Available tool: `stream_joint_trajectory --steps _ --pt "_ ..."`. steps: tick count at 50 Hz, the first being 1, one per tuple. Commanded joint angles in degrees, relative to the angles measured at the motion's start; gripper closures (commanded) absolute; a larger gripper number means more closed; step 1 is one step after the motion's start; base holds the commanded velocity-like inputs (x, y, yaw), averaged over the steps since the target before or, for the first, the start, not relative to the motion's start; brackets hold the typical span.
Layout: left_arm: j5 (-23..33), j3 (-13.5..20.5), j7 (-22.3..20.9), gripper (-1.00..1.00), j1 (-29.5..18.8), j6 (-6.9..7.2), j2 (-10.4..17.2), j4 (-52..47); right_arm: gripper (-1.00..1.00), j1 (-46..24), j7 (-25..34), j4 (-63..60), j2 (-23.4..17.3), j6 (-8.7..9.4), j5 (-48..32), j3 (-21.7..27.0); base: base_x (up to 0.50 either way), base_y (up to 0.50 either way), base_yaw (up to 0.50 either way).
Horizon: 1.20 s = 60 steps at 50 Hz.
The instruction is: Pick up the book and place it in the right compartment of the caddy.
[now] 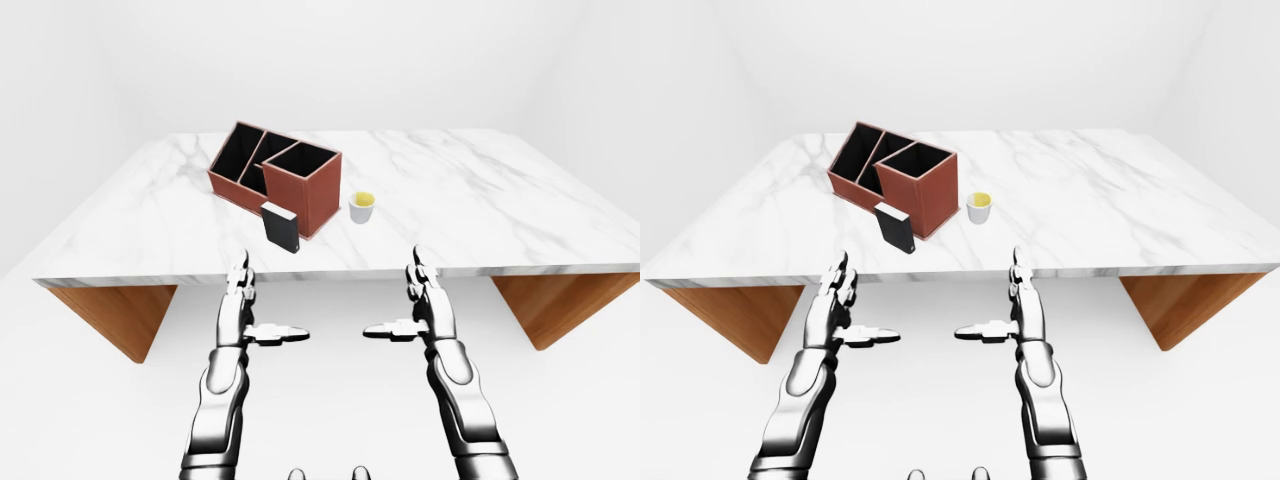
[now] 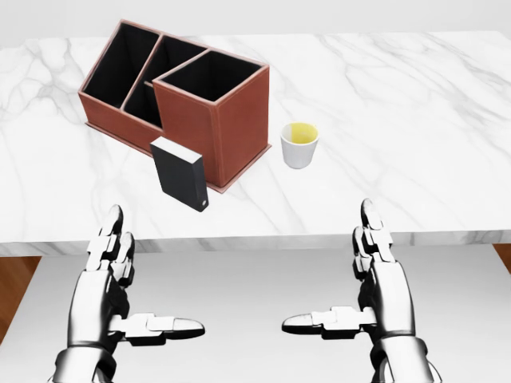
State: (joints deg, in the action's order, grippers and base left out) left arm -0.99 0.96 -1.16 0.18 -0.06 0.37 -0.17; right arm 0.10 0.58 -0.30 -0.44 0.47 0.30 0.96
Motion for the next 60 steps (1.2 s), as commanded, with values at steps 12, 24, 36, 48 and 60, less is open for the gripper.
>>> stream_joint_trajectory --steps 12,24,36,48,60 --pt "-3.0 2.1 -1.6 -1.0 0.7 -0.35 0.6 -1.7 -1.0 1.0 0.1 -1.7 -0.7 0.76 -0.1 1.8 0.0 0.0 0.0" --pt "-3.8 2.2 -2.0 -1.0 1.7 -0.12 0.6 -4.2 -1.0 4.8 1.1 -12.6 -0.5 3.18 1.8 2.3 0.0 0.0 0.0" --pt "-3.1 1.8 -2.0 -1.0 2.1 -1.5 0.5 -4.0 -1.0 11.4 1.7 -34.4 0.3 4.53 3.1 6.8 0.0 0.0 0.0" --pt "-3.1 1.7 -2.0 -1.0 1.9 -1.56 0.5 -3.7 -1.0 15.1 7.8 -52.0 3.7 4.53 8.8 21.1 0.0 0.0 0.0" --pt "-2.7 1.3 -2.5 -1.0 2.2 -2.1 0.4 -3.5 -1.0 16.8 14.2 -59.6 5.4 4.53 31.7 51.9 0.0 0.0 0.0"
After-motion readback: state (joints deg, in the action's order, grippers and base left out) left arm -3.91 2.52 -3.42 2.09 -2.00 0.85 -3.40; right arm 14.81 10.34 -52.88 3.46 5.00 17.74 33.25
